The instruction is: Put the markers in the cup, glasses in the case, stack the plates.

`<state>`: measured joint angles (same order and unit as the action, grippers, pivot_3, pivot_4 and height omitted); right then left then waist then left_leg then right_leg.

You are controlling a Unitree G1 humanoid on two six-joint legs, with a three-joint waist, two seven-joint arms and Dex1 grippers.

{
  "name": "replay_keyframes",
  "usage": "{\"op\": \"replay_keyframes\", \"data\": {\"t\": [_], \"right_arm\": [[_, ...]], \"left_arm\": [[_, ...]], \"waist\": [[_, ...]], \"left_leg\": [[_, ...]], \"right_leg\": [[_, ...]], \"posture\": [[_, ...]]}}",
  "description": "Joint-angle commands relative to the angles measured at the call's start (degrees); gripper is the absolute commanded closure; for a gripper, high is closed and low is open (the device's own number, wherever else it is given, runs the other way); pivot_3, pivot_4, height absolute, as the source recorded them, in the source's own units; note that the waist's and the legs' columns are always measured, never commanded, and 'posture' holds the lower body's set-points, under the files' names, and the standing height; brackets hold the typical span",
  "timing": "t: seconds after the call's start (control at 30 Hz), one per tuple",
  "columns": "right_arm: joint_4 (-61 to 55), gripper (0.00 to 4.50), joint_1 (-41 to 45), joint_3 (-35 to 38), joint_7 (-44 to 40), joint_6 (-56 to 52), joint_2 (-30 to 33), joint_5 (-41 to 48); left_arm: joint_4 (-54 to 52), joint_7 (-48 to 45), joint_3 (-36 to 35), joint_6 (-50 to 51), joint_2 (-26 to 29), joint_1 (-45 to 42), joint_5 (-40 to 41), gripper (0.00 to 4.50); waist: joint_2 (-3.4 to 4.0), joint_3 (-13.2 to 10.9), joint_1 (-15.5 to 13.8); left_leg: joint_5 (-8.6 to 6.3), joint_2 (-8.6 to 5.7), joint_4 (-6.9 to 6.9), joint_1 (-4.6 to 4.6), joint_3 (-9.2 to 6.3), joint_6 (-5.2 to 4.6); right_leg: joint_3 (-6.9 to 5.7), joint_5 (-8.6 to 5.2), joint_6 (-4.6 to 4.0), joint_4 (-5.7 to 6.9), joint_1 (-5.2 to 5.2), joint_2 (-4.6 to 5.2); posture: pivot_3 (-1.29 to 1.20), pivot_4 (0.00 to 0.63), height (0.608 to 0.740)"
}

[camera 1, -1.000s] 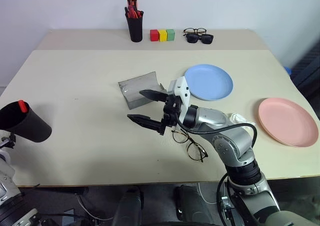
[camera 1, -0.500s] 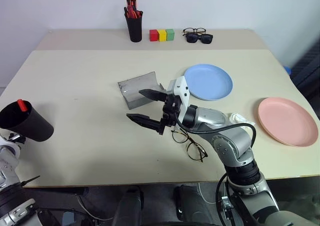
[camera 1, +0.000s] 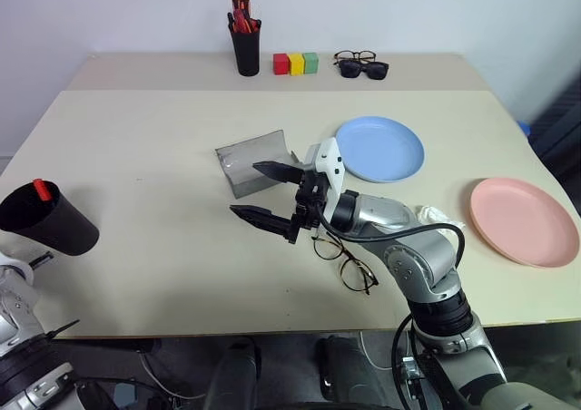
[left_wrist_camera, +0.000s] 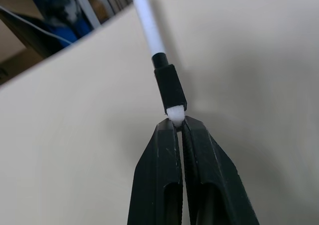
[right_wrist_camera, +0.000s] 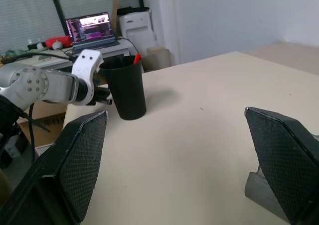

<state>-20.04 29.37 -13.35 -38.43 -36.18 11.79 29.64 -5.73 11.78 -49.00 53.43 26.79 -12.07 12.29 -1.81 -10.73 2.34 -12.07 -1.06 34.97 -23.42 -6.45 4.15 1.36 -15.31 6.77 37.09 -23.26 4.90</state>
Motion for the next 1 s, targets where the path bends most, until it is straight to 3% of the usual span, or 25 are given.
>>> {"op": "replay_keyframes", "data": {"t": [0.03, 0.5, 0.6, 0.7, 1.0], "right_arm": [[-2.1, 0.00, 0.8, 0.0, -0.5, 0.6, -0.3, 0.9], [-1.7, 0.00, 1.0, -0.5, -1.8, 0.7, -0.7, 1.3], [-1.6, 0.00, 1.1, -0.8, -2.1, 0.9, -0.7, 1.3], [-1.7, 0.00, 1.1, -0.9, -2.5, 0.8, -0.6, 1.3], [-2.1, 0.00, 1.0, -1.0, -2.6, 0.5, -0.6, 1.4]], "left_arm": [[-6.3, 1.3, 0.2, 1.1, -2.0, 0.4, 0.1, 4.48], [-25.3, 12.4, -1.5, 20.3, -18.2, -5.5, -2.8, 4.48], [-25.9, 12.5, -1.0, 21.7, -19.4, -5.9, -4.1, 3.63], [-26.7, 12.4, -1.3, 21.1, -19.6, -6.5, -5.1, 2.18], [-22.2, 9.7, -2.6, 21.2, -14.8, -10.3, -6.4, 2.18]], "waist": [[0.00, 0.0, 0.0], [-0.03, 0.0, 0.0], [-0.03, 0.0, 0.1], [-0.03, 0.0, 0.1], [-0.04, 0.0, 0.0]], "left_leg": [[0.00, 0.00, 0.00, 0.00, 0.01, 0.00], [0.00, -0.01, 0.03, 0.00, 0.00, 0.00], [0.00, -0.01, 0.04, 0.00, -0.01, 0.00], [0.00, 0.00, 0.03, 0.00, -0.01, 0.00], [0.00, 0.00, 0.03, 0.00, -0.01, 0.00]], "right_leg": [[0.00, 0.00, 0.00, 0.00, 0.00, 0.01], [-0.02, 0.00, 0.02, 0.00, 0.04, -0.05], [-0.02, 0.00, 0.02, 0.01, 0.04, -0.07], [-0.01, 0.00, 0.01, 0.01, 0.03, -0.09], [-0.01, 0.00, 0.01, -0.02, 0.04, -0.08]], "posture": [[0.00, 0.150, 0.740], [0.00, 0.150, 0.740], [0.00, 0.150, 0.740], [0.00, 0.150, 0.740], [0.00, 0.150, 0.740]]}}
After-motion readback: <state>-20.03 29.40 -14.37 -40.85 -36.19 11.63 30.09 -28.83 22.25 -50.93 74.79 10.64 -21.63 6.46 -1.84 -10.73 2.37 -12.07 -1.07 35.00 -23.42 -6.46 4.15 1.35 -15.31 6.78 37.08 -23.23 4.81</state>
